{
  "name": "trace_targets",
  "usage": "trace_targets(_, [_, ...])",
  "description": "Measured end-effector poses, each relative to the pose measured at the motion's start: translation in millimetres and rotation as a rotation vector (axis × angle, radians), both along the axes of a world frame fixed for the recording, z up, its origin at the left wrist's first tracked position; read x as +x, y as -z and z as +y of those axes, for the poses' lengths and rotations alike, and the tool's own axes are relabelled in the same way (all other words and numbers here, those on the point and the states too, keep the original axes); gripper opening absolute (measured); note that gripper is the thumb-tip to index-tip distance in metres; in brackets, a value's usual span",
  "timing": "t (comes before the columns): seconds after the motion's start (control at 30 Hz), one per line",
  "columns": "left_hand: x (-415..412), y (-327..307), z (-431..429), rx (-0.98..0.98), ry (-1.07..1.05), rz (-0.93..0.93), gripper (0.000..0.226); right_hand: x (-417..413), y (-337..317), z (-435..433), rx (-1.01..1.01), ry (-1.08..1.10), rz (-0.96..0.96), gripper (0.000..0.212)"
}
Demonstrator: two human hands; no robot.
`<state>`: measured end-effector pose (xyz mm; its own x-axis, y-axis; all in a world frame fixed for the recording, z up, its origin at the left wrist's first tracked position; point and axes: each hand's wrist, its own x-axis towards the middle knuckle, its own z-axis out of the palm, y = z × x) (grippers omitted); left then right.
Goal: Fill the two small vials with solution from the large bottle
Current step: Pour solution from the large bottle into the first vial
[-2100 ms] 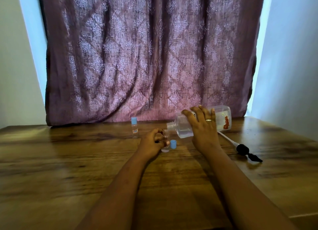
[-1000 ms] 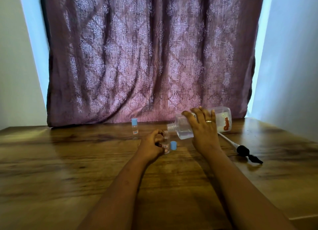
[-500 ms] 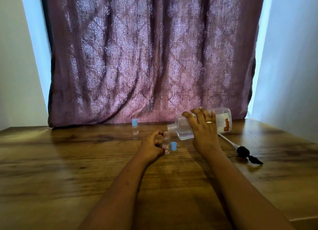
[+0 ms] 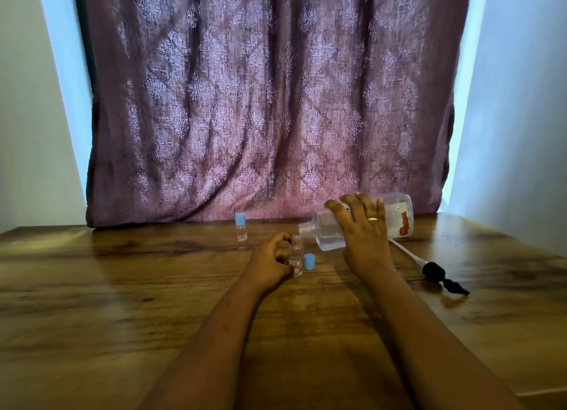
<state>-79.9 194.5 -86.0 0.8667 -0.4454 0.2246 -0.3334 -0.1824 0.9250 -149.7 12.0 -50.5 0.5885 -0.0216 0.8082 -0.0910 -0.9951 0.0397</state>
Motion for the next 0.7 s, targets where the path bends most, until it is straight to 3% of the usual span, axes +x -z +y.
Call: trace_targets(0.7, [-1.1, -0.2, 0.7, 0.014, -0.007, -0.022, 0.05, -1.1, 0.2, 1.0, -0.001, 0.003, -0.002, 0.084])
